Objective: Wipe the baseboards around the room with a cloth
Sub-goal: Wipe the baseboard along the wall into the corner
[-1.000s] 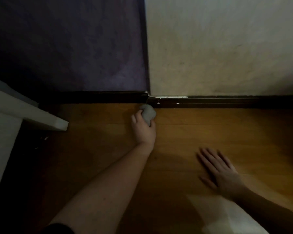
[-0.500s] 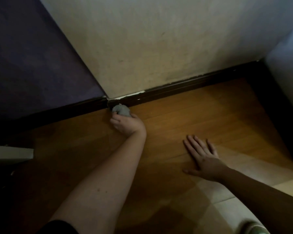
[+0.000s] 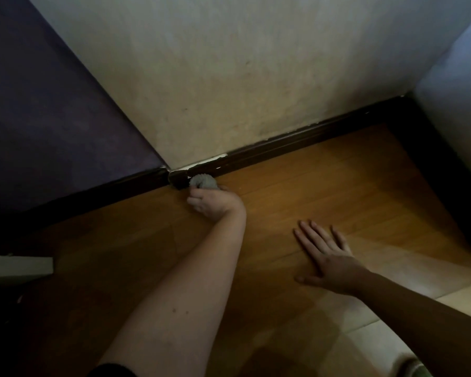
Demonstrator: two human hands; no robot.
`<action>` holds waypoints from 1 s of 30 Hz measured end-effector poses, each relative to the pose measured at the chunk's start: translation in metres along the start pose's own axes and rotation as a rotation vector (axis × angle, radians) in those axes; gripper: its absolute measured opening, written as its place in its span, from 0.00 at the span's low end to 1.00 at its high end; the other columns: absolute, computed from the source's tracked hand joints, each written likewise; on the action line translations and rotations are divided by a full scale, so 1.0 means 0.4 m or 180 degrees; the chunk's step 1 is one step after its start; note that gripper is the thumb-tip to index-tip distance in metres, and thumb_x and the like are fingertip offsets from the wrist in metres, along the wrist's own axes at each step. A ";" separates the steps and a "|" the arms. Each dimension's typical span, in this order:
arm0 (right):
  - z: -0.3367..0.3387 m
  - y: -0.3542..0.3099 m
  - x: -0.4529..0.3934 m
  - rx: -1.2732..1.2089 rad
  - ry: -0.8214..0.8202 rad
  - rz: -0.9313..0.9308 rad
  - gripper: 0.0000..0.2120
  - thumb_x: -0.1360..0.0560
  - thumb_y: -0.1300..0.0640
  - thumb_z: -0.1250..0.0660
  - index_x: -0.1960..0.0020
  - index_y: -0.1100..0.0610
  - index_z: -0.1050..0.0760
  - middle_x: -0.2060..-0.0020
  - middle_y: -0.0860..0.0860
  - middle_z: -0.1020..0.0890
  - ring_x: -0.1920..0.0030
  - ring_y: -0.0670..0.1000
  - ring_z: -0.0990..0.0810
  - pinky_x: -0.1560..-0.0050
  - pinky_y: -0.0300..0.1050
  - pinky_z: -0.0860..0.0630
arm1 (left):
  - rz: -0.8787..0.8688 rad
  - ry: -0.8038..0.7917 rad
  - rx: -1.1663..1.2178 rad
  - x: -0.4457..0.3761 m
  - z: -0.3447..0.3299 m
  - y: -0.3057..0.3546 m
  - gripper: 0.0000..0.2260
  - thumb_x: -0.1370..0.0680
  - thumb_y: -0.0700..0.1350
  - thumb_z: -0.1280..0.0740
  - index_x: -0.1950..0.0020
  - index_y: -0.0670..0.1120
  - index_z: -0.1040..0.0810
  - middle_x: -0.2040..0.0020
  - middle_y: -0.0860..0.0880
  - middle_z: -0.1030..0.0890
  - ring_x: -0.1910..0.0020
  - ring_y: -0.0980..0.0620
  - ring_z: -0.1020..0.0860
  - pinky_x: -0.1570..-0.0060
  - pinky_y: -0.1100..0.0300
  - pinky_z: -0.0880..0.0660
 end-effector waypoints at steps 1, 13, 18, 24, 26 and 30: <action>0.001 -0.002 0.000 -0.0018 -0.0017 0.0003 0.51 0.35 0.17 0.55 0.25 0.41 0.76 0.26 0.40 0.74 0.26 0.45 0.75 0.27 0.55 0.70 | -0.0062 -0.0053 -0.0043 0.008 -0.006 0.005 0.27 0.24 0.42 0.29 0.29 0.38 0.35 0.32 0.38 0.34 0.34 0.36 0.31 0.35 0.49 0.34; 0.012 -0.005 0.002 0.0029 -0.0225 -0.0013 0.51 0.34 0.18 0.54 0.27 0.41 0.78 0.28 0.40 0.76 0.28 0.45 0.78 0.28 0.54 0.71 | -0.1287 -0.1018 -0.0422 0.047 -0.030 0.054 0.25 0.26 0.40 0.26 0.31 0.41 0.30 0.33 0.41 0.30 0.36 0.40 0.26 0.37 0.50 0.27; 0.006 -0.003 0.000 0.0020 -0.0262 -0.0019 0.51 0.34 0.19 0.51 0.27 0.40 0.79 0.29 0.40 0.77 0.28 0.45 0.78 0.28 0.55 0.71 | -0.2033 -0.1569 -0.0233 0.096 -0.045 0.107 0.21 0.27 0.39 0.27 0.36 0.42 0.26 0.37 0.43 0.28 0.40 0.44 0.24 0.39 0.54 0.27; 0.008 -0.003 -0.001 0.0068 -0.0238 -0.0013 0.50 0.35 0.18 0.56 0.28 0.40 0.79 0.28 0.41 0.77 0.28 0.45 0.78 0.28 0.55 0.70 | -0.2538 -0.1464 0.0028 0.107 -0.012 0.126 0.22 0.29 0.38 0.24 0.38 0.40 0.25 0.40 0.42 0.23 0.41 0.44 0.24 0.43 0.56 0.28; 0.004 -0.003 -0.001 0.0098 -0.0240 -0.0029 0.50 0.35 0.18 0.57 0.28 0.40 0.80 0.29 0.41 0.77 0.28 0.46 0.77 0.28 0.56 0.69 | -0.2649 -0.1593 0.0094 0.133 -0.029 0.158 0.20 0.30 0.40 0.23 0.40 0.41 0.23 0.43 0.43 0.22 0.43 0.46 0.23 0.48 0.63 0.32; 0.003 -0.002 -0.006 0.0067 -0.0217 -0.0036 0.51 0.35 0.18 0.56 0.27 0.41 0.78 0.28 0.41 0.77 0.28 0.45 0.77 0.28 0.55 0.70 | -0.2806 -0.1936 0.0127 0.198 -0.085 0.229 0.20 0.28 0.44 0.23 0.40 0.43 0.23 0.42 0.45 0.22 0.44 0.48 0.24 0.49 0.62 0.33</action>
Point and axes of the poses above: each hand's wrist, its own x-axis away from the middle knuckle, its own z-axis out of the back of the hand, y = z × x, the point moved 7 cm from there along -x, towards the middle knuckle
